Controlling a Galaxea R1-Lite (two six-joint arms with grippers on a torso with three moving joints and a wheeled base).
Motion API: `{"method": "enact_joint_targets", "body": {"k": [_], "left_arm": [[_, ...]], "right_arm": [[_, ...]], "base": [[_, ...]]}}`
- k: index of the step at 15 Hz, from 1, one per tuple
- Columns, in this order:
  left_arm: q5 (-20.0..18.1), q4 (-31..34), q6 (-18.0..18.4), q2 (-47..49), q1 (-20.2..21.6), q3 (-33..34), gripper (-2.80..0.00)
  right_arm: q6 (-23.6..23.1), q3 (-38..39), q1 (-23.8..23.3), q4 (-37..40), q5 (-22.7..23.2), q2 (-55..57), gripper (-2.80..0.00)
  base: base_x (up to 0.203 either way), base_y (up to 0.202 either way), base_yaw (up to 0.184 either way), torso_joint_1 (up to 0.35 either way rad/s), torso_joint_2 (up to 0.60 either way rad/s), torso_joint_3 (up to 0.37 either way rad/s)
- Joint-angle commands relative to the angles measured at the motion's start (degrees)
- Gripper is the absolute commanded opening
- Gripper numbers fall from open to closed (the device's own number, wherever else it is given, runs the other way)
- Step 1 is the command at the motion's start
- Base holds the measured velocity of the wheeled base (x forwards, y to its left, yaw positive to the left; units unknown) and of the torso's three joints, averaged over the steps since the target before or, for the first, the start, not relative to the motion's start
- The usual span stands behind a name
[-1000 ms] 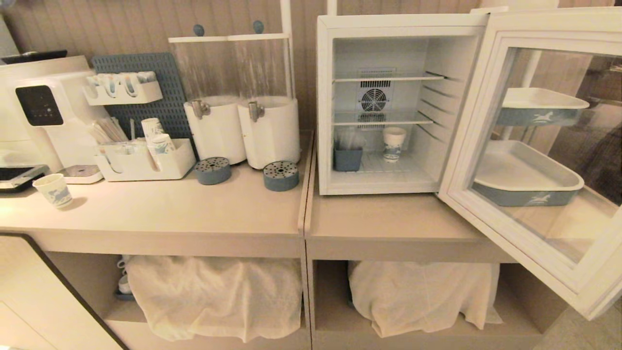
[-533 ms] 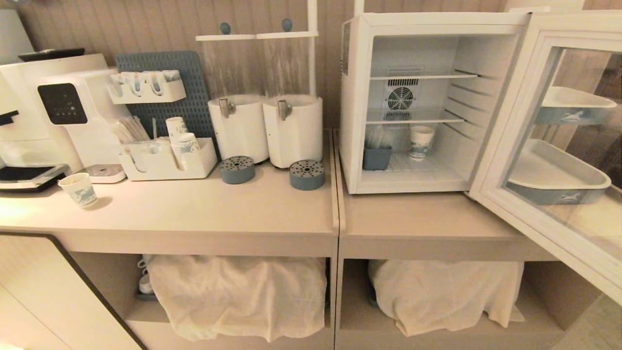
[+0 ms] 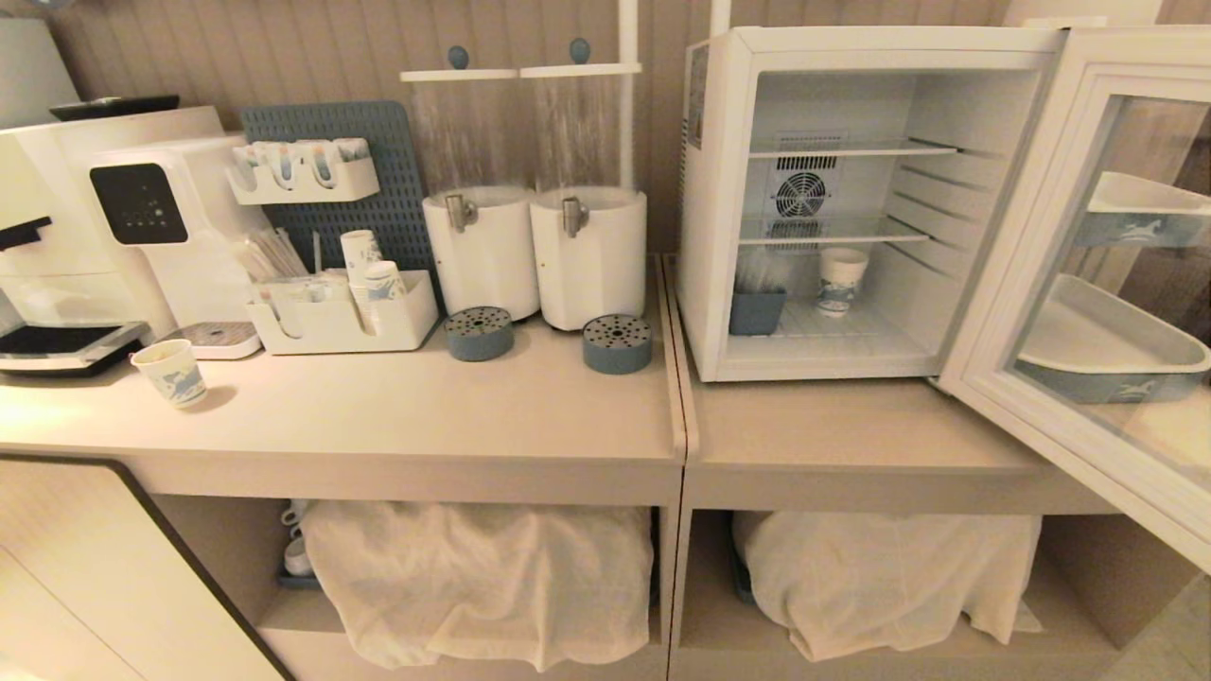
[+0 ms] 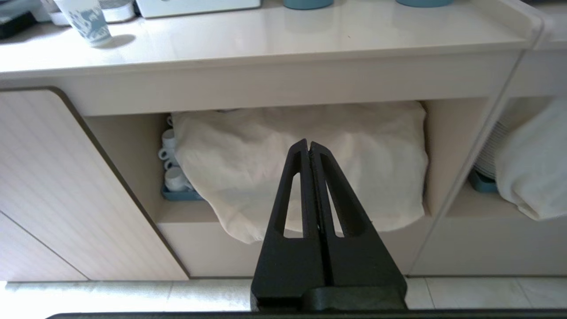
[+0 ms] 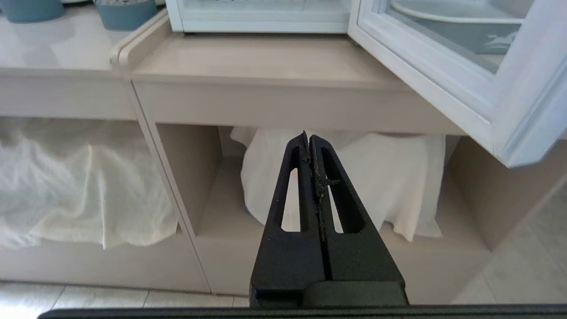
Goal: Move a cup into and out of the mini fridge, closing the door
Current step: Take the paper cup out of the freezer
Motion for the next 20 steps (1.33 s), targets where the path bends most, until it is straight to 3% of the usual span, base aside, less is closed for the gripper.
{"method": "enact_joint_targets", "body": {"k": [1,11,12,15,20], "left_arm": [[0.0,0.0,0.1,-0.1,0.0,0.0,-2.8],[0.0,-0.1,-0.5,-0.1,0.0,0.1,-2.8],[0.0,-0.1,-0.6,-0.1,0.0,0.1,-2.8],[0.1,-0.2,-0.9,-0.1,0.0,0.1,-2.8],[0.2,-0.6,-1.2,-0.1,0.0,0.2,-2.8]], "right_arm": [[0.0,0.1,0.0,-0.1,0.0,0.0,-2.8],[0.4,-0.5,0.0,-1.4,0.0,-0.1,-2.8],[1.0,-3.3,0.0,-1.8,0.0,0.1,-2.8],[2.3,-22.9,0.0,1.9,0.4,8.4,-2.8],[2.7,-43.5,0.0,2.7,0.9,42.7,-2.8]], "base": [[0.152,0.001,-0.003,0.004,-0.01,0.009],[0.171,0.0,0.001,0.002,0.0,0.002],[0.0,0.0,0.0,0.0,0.0,0.0],[0.0,0.0,0.0,0.0,0.0,0.0],[0.0,0.0,0.0,0.0,0.0,0.0]]}}
